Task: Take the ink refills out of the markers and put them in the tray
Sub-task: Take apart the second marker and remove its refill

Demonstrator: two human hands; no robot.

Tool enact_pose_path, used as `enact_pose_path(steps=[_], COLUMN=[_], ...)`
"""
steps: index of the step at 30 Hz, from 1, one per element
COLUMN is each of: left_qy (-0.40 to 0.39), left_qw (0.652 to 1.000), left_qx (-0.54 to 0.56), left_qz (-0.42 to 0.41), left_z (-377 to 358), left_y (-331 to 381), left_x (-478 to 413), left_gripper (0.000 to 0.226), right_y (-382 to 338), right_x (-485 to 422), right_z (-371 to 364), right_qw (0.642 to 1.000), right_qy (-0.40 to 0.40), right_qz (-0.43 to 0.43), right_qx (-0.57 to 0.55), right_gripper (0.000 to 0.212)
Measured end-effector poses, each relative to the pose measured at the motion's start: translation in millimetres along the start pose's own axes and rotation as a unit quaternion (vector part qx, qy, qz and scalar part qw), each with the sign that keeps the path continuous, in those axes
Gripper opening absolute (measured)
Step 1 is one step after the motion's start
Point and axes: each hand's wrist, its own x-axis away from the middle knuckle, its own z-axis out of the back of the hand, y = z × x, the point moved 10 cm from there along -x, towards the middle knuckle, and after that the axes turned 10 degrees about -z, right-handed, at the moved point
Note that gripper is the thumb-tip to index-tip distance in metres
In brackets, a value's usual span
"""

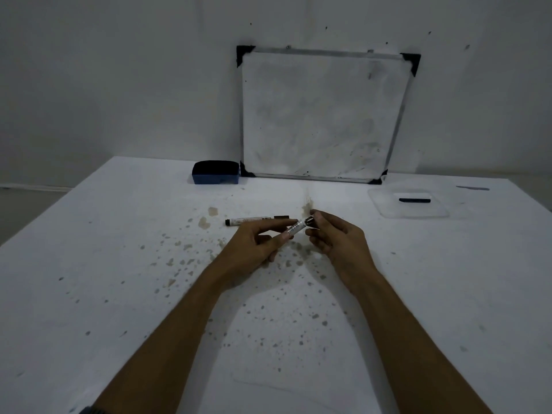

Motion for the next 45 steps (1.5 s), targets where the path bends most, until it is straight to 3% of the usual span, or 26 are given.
enact_pose_path(steps=[8, 17, 30, 33, 36, 40, 45], left_qy=[-0.003, -0.012, -0.006, 0.022, 0.085, 0.149, 0.140], left_qw=[1.000, 0.999, 1.000, 0.999, 0.993, 0.977, 0.975], left_qx=[-0.017, 0.042, 0.025, 0.023, 0.077, 0.152, 0.172], left_qz=[0.005, -0.003, -0.005, 0.012, 0.016, 0.027, 0.026], left_z=[-0.7, 0.6, 0.5, -1.1, 1.8, 0.3, -7.4], left_y=[-5.1, -8.3, -6.7, -4.5, 2.3, 10.7, 23.8], left_x=[1.0, 0.0, -2.4, -2.5, -5.3, -5.7, -18.1], left_gripper=[0.034, 0.029, 0.029, 0.028, 0.025, 0.022, 0.020], right_y=[-15.9, -17.4, -11.8, -15.7, -21.2, -25.7, -28.5], right_x=[10.0, 14.2, 12.1, 17.5, 23.3, 34.9, 38.0], right_z=[-6.7, -13.8, -17.0, -27.0, -25.7, -31.6, -37.3], right_qw=[0.983, 0.974, 0.976, 0.974, 0.973, 0.949, 0.936], right_qy=[0.019, -0.002, -0.019, -0.015, 0.047, 0.077, 0.104], right_qz=[0.098, 0.119, 0.108, 0.126, 0.146, 0.175, 0.188], right_qx=[0.154, 0.193, 0.188, 0.187, 0.173, 0.251, 0.277], right_gripper=[0.027, 0.024, 0.025, 0.033, 0.041, 0.041, 0.043])
